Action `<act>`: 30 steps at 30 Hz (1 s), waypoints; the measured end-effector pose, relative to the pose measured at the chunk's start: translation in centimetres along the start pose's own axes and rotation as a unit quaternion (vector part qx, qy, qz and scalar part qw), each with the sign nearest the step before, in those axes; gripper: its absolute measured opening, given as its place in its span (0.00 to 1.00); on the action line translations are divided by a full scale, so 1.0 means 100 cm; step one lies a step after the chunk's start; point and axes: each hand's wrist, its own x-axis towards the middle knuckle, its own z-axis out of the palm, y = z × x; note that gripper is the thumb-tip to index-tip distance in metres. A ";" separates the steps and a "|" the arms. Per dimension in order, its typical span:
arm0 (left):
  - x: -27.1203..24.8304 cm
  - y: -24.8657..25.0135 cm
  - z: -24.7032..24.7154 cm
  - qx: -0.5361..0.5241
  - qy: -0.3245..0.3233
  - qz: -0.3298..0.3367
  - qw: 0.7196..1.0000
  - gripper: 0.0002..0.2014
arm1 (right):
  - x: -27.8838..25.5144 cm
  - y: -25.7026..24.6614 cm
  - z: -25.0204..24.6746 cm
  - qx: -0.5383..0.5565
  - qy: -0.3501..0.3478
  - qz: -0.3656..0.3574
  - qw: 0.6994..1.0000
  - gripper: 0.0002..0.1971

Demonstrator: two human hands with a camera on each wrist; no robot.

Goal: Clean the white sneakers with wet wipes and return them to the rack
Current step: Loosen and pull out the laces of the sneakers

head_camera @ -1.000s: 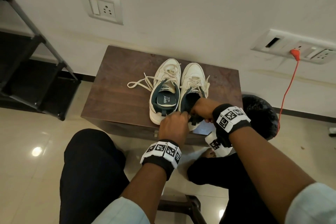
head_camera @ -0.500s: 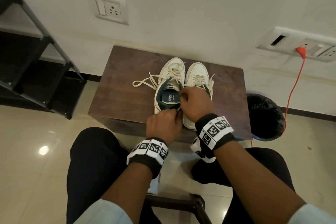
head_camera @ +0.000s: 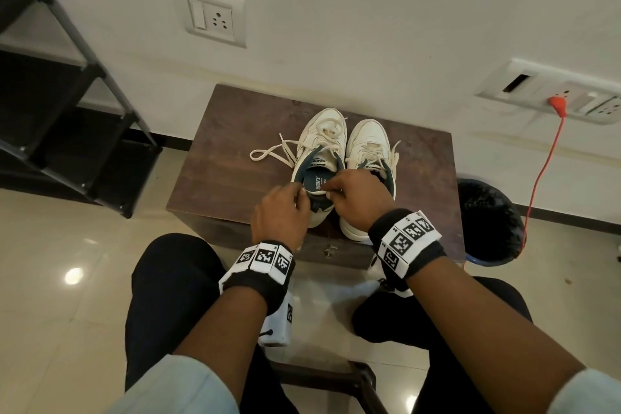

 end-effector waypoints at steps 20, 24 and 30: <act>-0.012 -0.007 0.006 0.035 -0.056 0.043 0.997 0.11 | 0.027 -0.007 -0.014 -0.099 -0.133 -0.056 0.985 0.12; -0.012 -0.007 0.005 0.034 -0.059 0.050 0.996 0.10 | 0.036 -0.023 -0.015 -0.180 -0.193 -0.109 0.958 0.12; -0.010 -0.008 0.007 0.045 -0.056 0.054 0.996 0.08 | 0.038 -0.016 -0.010 -0.145 -0.190 -0.101 0.966 0.13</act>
